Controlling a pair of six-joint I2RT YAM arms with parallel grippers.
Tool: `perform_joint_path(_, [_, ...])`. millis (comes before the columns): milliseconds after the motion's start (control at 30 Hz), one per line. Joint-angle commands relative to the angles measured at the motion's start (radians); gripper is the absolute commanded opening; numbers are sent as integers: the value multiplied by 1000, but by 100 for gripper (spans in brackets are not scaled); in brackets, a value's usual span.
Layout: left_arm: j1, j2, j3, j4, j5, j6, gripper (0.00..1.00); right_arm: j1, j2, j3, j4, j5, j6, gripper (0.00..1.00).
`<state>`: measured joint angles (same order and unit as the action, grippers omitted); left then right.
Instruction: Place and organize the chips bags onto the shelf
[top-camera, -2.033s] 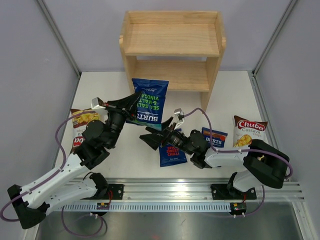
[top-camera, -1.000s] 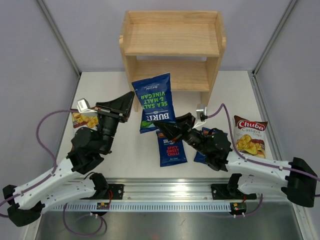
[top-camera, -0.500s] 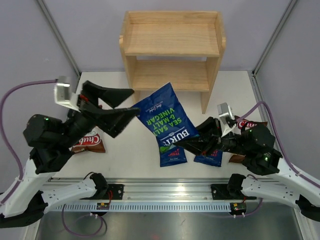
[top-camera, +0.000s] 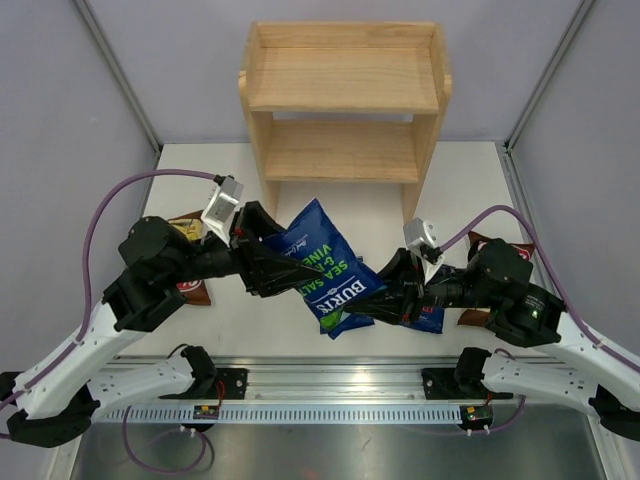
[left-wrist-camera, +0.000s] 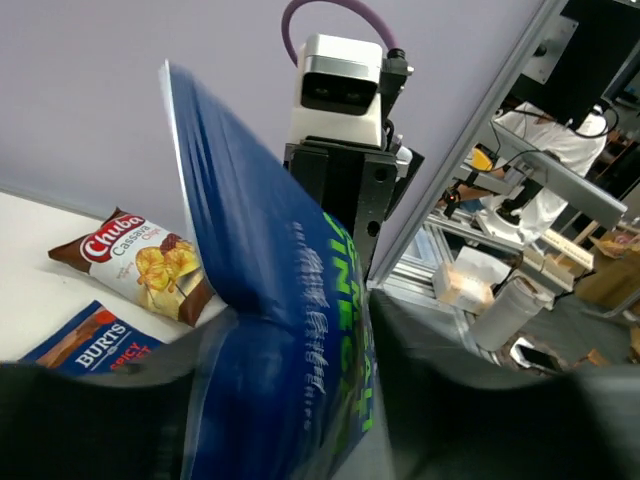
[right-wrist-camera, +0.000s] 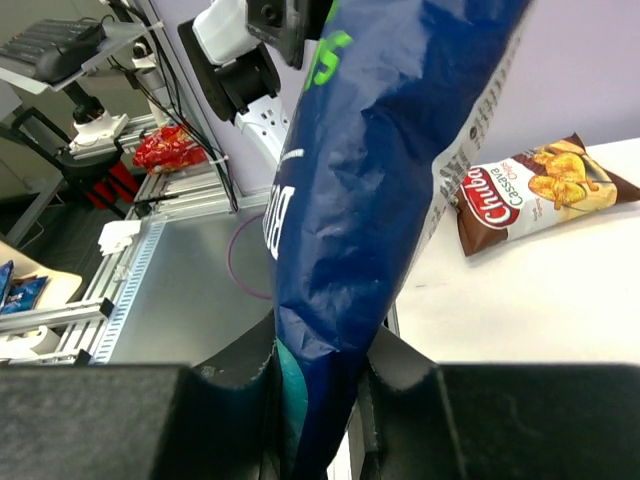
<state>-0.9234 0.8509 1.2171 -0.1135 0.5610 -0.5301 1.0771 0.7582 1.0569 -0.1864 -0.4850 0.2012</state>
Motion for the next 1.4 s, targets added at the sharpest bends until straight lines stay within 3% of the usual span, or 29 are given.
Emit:
perform_joint_path(0, [0, -32, -14, 51, 70, 5, 43, 3, -8, 40, -28, 6, -36, 1])
perform_joint_path(133, [0, -76, -19, -14, 39, 51, 20, 3, -5, 57, -83, 28, -43, 4])
perform_joint_path(200, [0, -104, -28, -26, -4, 55, 8, 1, -13, 55, -82, 31, -28, 12])
perform_joint_path(233, [0, -111, -33, -23, -39, 45, 6, 3, -23, 43, -62, 34, -19, 14])
perform_joint_path(300, [0, -130, -59, 12, -73, 27, 2, 3, -37, 19, -18, 45, 32, 28])
perform_joint_path(333, [0, -148, -74, 35, -90, 3, 2, 3, -43, -10, 37, 57, 53, 29])
perform_joint_path(400, [0, -157, -97, 98, -98, -13, 0, 3, -54, -32, 85, 65, 112, 45])
perform_joint_path(467, [0, -161, -106, 139, -119, -39, 0, 1, -54, -61, 155, 78, 176, 48])
perform_joint_path(500, [0, -161, -111, 150, -124, -42, 0, 3, -51, -70, 175, 82, 197, 55])
perform_joint_path(700, [0, -177, -165, 244, -144, -64, 0, 1, -65, -119, 318, 146, 352, 59])
perform_joint_path(800, [0, -176, -189, 291, -133, -88, 0, 1, -77, -192, 444, 221, 448, 66])
perform_joint_path(967, [0, -181, -235, 385, -159, -139, 0, 1, -22, -235, 629, 200, 497, 78])
perform_joint_path(1133, [0, -196, -284, 428, -214, -169, 0, 3, 26, -253, 754, 229, 501, 79])
perform_joint_path(1267, [0, -220, -307, 385, -292, -151, 0, 1, 44, -261, 782, 263, 511, 71])
perform_joint_path(1367, [0, -248, -307, 331, -361, -114, 0, 3, 33, -287, 798, 289, 517, 76])
